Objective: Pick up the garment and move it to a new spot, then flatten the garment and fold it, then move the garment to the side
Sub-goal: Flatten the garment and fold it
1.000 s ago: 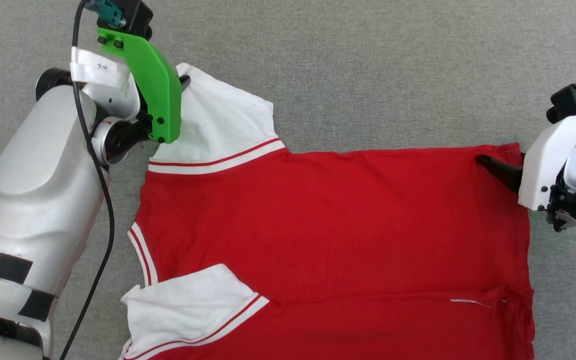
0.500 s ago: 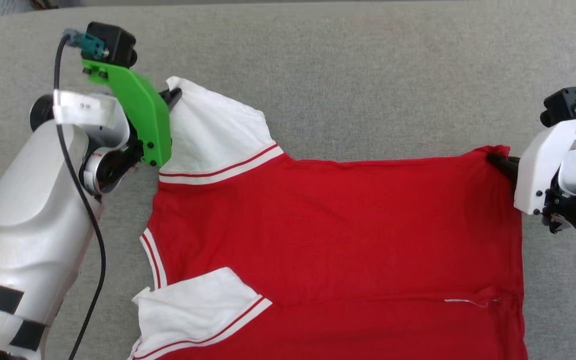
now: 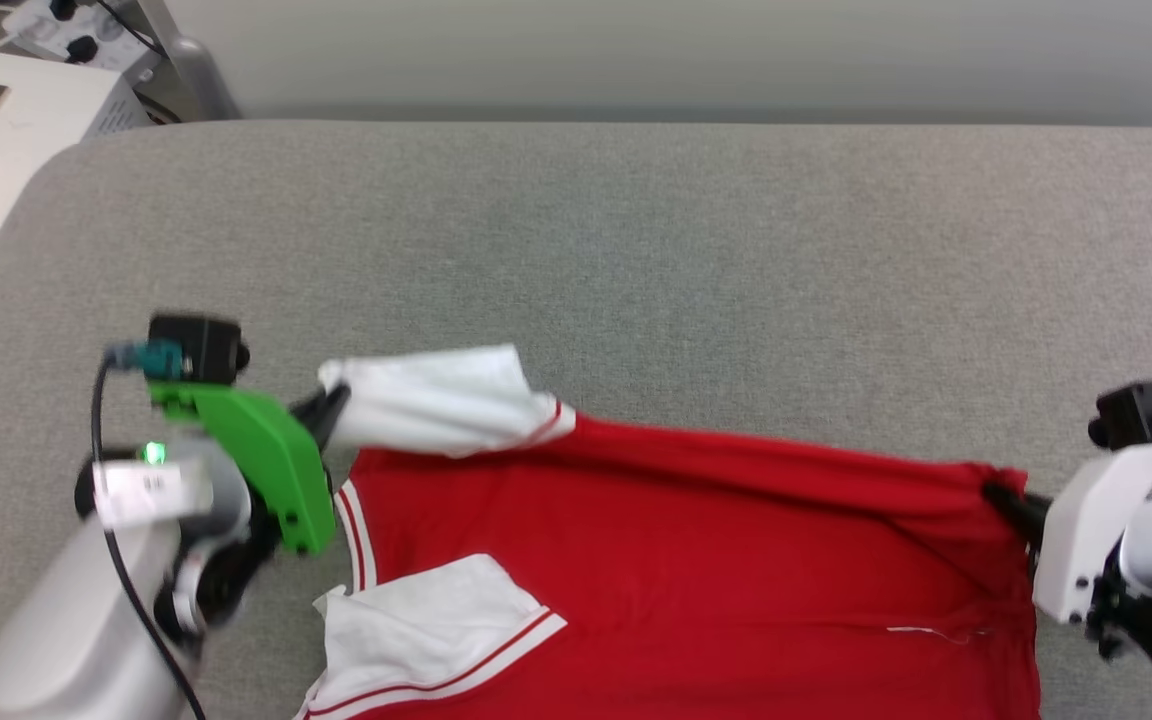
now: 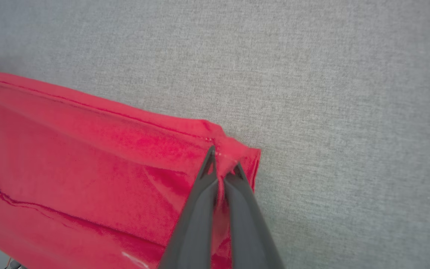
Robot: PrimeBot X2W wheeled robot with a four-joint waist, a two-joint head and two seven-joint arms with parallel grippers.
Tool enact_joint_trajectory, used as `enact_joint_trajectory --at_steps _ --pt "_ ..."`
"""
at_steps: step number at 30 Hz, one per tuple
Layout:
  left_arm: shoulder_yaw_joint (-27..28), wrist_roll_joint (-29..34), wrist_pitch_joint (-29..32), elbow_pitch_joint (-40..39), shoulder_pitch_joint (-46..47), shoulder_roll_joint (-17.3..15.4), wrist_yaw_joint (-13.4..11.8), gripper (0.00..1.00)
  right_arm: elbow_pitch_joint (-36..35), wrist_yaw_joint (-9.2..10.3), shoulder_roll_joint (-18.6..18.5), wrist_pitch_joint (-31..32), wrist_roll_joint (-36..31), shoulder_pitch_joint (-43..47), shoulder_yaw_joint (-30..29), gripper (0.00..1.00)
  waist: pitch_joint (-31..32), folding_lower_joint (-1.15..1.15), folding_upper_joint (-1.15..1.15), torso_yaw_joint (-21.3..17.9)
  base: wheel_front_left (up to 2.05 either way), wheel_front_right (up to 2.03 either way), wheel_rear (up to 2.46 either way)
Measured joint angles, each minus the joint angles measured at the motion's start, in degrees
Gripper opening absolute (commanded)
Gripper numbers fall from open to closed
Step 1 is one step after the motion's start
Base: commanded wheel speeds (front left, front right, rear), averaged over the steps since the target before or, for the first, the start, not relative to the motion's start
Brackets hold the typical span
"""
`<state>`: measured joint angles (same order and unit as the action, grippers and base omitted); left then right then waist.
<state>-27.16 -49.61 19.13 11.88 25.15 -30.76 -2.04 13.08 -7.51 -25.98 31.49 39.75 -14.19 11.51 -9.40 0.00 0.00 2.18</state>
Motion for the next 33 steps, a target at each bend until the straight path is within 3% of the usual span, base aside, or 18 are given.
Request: enact_joint_trajectory --at_steps 14,21,23,24,25,26,33 --pt "2.15 -5.86 -3.49 -10.72 -25.77 -1.58 -8.29 0.0 -4.67 -0.01 6.51 -1.32 -3.94 15.58 -8.66 0.0 3.9 0.0 0.0 1.14 0.0 0.0 0.0" --pt "1.1 -6.93 -3.42 -10.02 -29.56 -0.48 -9.05 0.0 -5.27 -0.01 9.46 -1.27 -5.17 19.91 -11.0 0.0 4.37 0.0 0.0 0.64 0.0 0.0 0.0" --pt "0.35 -7.03 -3.49 -8.49 -29.92 0.49 -8.91 0.0 -5.23 -0.01 10.37 -1.89 -5.38 20.59 -11.24 0.45 4.62 0.0 0.0 0.42 0.0 0.0 0.0" --pt "-0.15 -7.03 -3.57 -7.65 -29.93 0.88 -8.76 0.0 -5.23 -0.01 10.74 -2.35 -5.41 20.91 -11.23 1.0 4.77 0.0 0.0 0.33 0.0 0.0 0.0" --pt "-0.21 -7.03 -4.08 -7.03 -29.92 1.41 -8.59 0.59 -5.24 -0.01 11.06 -2.68 -5.41 21.18 -11.23 1.0 4.89 0.0 0.0 0.28 0.0 0.0 0.0" --pt "-0.2 -7.06 -4.81 -6.22 -29.82 2.2 -8.15 1.0 -5.32 -0.01 11.5 -3.6 -5.41 21.38 -11.22 1.0 5.1 0.0 0.0 0.24 0.0 0.0 0.0" --pt "-0.32 -4.95 -10.56 -4.11 -27.47 3.79 -5.67 1.0 -9.07 -0.01 12.23 -7.04 -6.38 22.19 -11.78 1.0 6.32 0.0 0.0 0.07 0.0 0.0 0.0"
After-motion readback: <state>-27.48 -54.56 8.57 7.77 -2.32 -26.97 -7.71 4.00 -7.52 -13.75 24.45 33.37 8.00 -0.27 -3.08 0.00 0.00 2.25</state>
